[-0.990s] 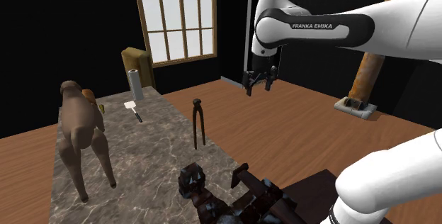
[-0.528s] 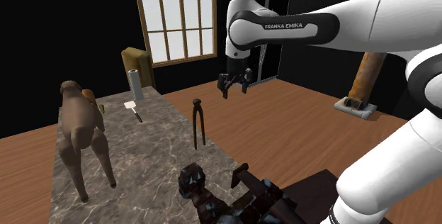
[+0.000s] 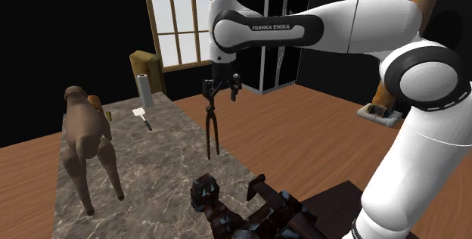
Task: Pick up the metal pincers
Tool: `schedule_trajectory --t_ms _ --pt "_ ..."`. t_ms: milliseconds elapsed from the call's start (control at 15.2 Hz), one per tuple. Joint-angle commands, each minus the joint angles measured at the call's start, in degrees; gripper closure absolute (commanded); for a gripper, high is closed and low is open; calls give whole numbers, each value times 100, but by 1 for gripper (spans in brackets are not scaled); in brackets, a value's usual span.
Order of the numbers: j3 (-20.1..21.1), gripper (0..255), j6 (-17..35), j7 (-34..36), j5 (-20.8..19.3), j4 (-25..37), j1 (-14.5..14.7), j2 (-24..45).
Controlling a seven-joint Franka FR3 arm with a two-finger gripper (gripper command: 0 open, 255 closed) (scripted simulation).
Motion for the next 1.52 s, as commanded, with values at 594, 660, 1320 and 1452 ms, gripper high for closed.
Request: schedule_trajectory --t_ms 594,660,1320,1452 --pt "202 0 418 292 -248 131 228 643" --pt "200 0 464 291 -246 81 226 638" --pt "205 255 478 304 -251 74 234 647" --pt "202 255 384 293 -250 167 230 647"
